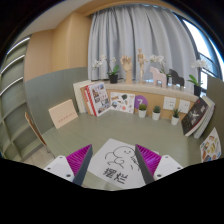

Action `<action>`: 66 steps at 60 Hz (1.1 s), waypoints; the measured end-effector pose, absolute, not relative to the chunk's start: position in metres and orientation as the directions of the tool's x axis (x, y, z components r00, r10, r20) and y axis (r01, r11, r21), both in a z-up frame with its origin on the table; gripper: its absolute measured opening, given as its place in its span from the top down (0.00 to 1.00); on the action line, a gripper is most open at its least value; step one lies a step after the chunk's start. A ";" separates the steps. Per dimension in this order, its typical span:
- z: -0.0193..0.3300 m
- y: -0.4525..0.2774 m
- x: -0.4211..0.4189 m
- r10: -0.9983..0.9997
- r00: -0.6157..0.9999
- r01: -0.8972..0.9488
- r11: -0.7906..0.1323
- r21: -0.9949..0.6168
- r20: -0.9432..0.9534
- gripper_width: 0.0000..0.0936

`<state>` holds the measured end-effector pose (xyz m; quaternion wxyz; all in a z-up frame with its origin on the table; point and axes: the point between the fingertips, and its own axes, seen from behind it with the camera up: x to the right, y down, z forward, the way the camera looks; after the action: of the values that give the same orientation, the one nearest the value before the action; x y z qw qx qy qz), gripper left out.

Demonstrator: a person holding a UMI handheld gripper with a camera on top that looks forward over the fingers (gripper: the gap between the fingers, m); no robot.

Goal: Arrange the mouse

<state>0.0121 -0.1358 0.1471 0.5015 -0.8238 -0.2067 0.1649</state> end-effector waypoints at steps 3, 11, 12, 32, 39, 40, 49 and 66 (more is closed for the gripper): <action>0.128 -0.146 0.034 0.494 0.867 0.177 -0.432 -0.884 -0.068 0.08; 0.086 -0.170 0.103 0.405 0.911 0.150 -0.512 -0.846 -0.084 0.08; 0.081 -0.174 0.112 0.386 0.918 0.142 -0.524 -0.840 -0.086 0.08; 0.019 -0.200 0.281 0.096 0.993 0.008 -0.650 -0.760 -0.072 0.09; 0.011 -0.183 0.317 0.045 0.997 -0.013 -0.651 -0.759 -0.056 0.09; 0.010 -0.180 0.320 0.042 0.998 -0.015 -0.649 -0.761 -0.055 0.09; 0.004 -0.147 0.344 0.018 0.999 -0.013 -0.634 -0.773 -0.032 0.10; -0.005 -0.112 0.359 -0.047 0.999 -0.045 -0.615 -0.787 -0.021 0.45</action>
<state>0.3585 -0.1121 -0.0054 0.4382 -0.8985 0.0258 -0.0010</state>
